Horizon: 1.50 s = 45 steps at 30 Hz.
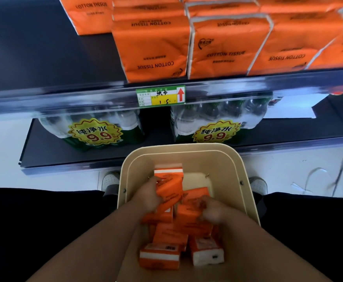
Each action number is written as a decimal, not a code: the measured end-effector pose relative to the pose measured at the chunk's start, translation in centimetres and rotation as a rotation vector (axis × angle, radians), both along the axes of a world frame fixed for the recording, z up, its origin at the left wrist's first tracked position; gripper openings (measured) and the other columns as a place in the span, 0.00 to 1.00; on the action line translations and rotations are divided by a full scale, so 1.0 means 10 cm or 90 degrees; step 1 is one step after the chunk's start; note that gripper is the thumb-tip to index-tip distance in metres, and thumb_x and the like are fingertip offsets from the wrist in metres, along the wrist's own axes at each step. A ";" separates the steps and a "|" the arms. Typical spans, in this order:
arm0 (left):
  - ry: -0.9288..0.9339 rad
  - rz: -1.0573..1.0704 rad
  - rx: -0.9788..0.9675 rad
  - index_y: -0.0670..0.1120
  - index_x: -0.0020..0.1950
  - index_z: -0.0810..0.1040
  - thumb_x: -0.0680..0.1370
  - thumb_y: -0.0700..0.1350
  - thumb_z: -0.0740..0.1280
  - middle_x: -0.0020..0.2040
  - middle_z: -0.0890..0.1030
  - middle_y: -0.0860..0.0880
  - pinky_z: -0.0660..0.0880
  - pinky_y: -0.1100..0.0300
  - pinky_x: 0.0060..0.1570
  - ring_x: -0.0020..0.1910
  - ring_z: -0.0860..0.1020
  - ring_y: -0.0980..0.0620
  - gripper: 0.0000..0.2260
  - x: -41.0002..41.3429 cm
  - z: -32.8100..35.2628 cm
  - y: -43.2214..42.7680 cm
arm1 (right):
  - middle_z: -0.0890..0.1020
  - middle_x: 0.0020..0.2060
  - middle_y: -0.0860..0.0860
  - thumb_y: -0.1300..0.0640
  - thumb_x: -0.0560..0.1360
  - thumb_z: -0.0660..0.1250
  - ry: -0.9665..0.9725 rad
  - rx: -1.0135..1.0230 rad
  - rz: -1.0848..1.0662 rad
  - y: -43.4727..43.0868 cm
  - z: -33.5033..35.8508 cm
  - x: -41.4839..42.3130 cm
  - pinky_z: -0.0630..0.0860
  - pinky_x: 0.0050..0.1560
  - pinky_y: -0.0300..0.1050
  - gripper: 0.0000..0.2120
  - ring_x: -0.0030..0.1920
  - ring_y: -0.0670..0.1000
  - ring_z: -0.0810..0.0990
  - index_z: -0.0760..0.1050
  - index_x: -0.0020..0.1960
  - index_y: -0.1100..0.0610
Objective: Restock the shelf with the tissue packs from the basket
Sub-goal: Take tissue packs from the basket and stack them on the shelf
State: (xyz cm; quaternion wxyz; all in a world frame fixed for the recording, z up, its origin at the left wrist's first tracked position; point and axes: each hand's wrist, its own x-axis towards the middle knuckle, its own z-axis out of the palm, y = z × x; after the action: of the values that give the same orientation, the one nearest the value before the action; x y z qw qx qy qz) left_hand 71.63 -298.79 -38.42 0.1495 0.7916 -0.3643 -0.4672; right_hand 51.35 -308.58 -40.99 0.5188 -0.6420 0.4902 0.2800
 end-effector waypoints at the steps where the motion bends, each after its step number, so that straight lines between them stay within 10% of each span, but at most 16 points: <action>1: 0.004 -0.004 0.005 0.43 0.70 0.66 0.75 0.38 0.70 0.60 0.78 0.45 0.70 0.63 0.47 0.54 0.75 0.51 0.25 0.00 0.03 -0.02 | 0.77 0.58 0.54 0.65 0.70 0.73 0.005 -0.015 0.026 -0.05 0.07 0.01 0.74 0.45 0.37 0.24 0.51 0.50 0.74 0.71 0.63 0.54; 38: 0.203 0.037 -0.332 0.43 0.61 0.74 0.73 0.31 0.71 0.55 0.83 0.43 0.78 0.42 0.57 0.55 0.82 0.42 0.19 1.25 3.29 -0.05 | 0.70 0.57 0.39 0.52 0.72 0.74 -0.546 -0.586 0.316 -0.39 3.39 0.89 0.63 0.62 0.26 0.19 0.59 0.37 0.69 0.77 0.62 0.49; 45: 0.206 0.106 -0.410 0.47 0.62 0.76 0.61 0.46 0.81 0.57 0.83 0.46 0.77 0.45 0.58 0.58 0.81 0.46 0.30 1.80 3.53 0.09 | 0.55 0.72 0.40 0.51 0.73 0.73 -0.596 -0.664 0.332 -0.40 3.72 1.49 0.58 0.70 0.33 0.18 0.69 0.40 0.60 0.77 0.62 0.49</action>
State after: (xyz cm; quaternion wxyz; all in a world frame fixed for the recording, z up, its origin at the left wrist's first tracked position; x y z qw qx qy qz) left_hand 89.65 -297.89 -3.16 0.4845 0.6468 -0.3985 -0.4337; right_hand 66.21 -312.62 -3.84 0.2180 -0.9522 0.1192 -0.1774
